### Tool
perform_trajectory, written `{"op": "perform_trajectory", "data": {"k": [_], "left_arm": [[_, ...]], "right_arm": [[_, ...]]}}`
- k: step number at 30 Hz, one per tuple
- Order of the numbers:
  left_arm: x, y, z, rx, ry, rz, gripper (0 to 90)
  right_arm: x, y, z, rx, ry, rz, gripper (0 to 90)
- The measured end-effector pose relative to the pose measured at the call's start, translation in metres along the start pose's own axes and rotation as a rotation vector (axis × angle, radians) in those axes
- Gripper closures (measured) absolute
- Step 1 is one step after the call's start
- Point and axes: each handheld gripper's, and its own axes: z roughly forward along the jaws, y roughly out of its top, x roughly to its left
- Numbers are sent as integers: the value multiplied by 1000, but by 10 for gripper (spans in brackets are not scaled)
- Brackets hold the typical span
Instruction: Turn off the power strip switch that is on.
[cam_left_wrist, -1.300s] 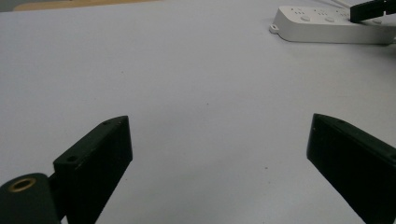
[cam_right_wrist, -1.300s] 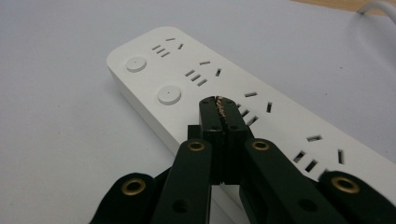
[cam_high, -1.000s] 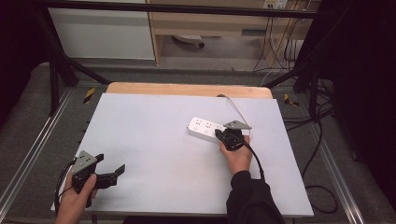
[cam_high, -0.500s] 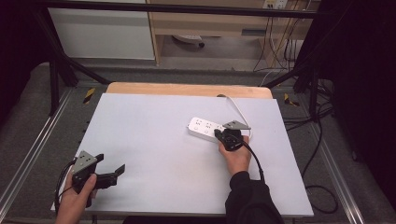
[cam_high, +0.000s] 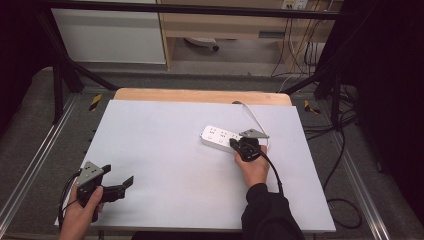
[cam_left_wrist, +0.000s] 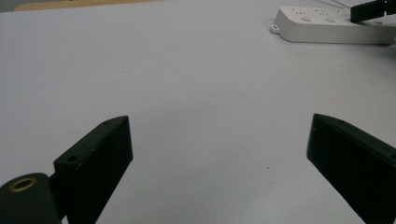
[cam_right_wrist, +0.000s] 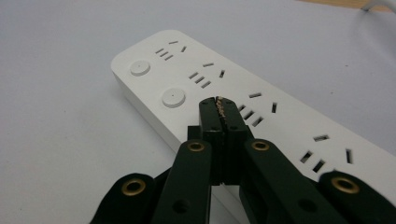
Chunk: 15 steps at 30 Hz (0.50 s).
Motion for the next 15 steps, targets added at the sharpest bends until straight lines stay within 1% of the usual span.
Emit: {"op": "perform_trajectory", "data": {"k": [2,7,10,12,14,15], "left_arm": [[0,0,0,-1,0,0,68],[0,0,0,-1,-1,1,68],[0,0,0,0,-1,0,69],[0,0,0,0,-2,0,69],[0,0,0,0,-2,0,69],[0,0,1,2,-4,-1,70]], "right_arm": [[-1,1,-1,-12,8,9,900],[0,4,-2,6,8,6,900],[0,4,-3,11,17,36,900],[1,4,-5,8,6,18,900],[2,5,-7,1,7,11,900],[2,6,-8,-2,10,15,900]]}}
